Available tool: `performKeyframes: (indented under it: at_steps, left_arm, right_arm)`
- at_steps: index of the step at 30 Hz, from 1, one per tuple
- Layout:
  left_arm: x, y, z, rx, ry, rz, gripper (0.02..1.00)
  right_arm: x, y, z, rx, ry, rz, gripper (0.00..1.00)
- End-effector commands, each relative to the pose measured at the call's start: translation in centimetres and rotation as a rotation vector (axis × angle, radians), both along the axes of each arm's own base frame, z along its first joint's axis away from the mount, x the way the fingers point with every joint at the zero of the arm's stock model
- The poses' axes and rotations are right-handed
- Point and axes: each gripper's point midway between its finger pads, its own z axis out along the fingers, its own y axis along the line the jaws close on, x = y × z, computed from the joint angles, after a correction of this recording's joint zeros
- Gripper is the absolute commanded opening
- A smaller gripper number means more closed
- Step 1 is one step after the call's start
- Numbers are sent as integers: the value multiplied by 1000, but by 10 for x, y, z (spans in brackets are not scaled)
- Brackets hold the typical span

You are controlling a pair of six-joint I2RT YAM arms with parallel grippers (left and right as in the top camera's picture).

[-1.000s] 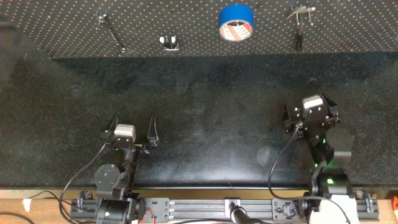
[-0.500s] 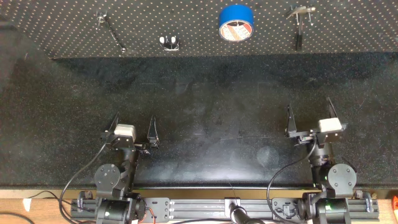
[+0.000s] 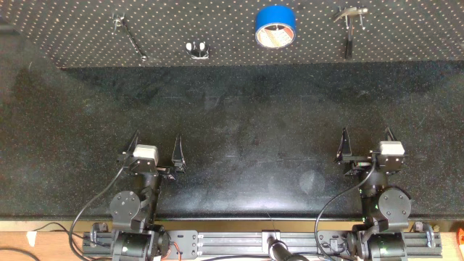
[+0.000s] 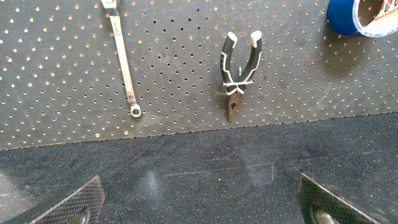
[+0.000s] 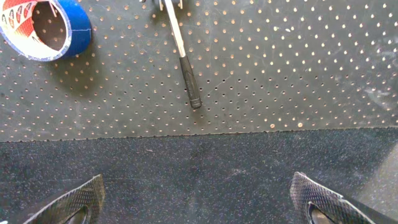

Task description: Place Tools Onto Pegboard

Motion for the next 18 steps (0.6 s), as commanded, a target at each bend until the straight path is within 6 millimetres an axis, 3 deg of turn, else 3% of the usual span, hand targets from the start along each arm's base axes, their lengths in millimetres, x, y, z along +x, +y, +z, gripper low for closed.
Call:
performKeyframes:
  at_steps: [1,18]
  left_arm:
    - [0,1,-1,10,2,6,996]
    - [0,1,-1,10,2,6,996]
  right_arm:
    - [0,-1,-3,-37,8,-5,974]
    - [0,-1,-3,-36,8,-5,976]
